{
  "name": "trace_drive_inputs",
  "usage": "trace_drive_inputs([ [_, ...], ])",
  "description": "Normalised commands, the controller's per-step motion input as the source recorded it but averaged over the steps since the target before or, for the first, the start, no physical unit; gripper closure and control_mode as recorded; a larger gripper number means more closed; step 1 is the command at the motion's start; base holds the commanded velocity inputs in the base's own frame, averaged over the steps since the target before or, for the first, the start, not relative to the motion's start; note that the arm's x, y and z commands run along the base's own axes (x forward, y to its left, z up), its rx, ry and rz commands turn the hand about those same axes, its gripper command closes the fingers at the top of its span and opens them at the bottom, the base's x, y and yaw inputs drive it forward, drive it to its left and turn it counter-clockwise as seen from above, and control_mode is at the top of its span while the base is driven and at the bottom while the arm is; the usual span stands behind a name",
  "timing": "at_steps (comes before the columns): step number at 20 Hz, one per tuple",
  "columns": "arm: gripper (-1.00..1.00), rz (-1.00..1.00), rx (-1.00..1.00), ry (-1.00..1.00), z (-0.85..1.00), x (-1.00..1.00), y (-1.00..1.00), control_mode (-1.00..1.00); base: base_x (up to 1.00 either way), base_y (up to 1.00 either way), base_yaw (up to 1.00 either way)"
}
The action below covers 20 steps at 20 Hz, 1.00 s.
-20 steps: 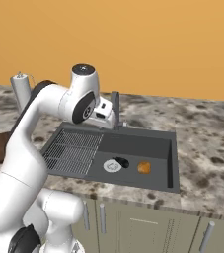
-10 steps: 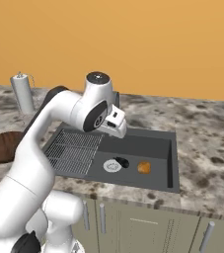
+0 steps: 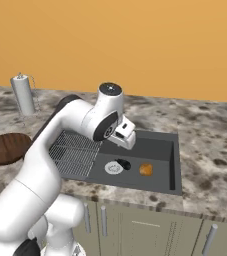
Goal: Remove the eggplant and potato from the sink. Then move the bowl and cup from the counter to the sink for washing.
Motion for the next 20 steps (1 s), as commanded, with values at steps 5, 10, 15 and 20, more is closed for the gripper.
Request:
trace_drive_inputs([
  [5,-1.0,-0.06,0.0,0.0,-0.29,0.07,-0.12,-1.0,0.0,0.0,0.0],
  [10,-1.0,-0.08,0.0,0.0,-0.28,0.12,-0.1,-1.0,0.0,0.0,0.0],
  [15,-1.0,-0.04,0.0,0.0,-0.28,0.17,-0.08,-1.0,0.0,0.0,0.0],
  [20,-1.0,-0.02,0.0,0.01,-0.26,0.23,-0.11,-1.0,0.0,0.0,0.0],
])
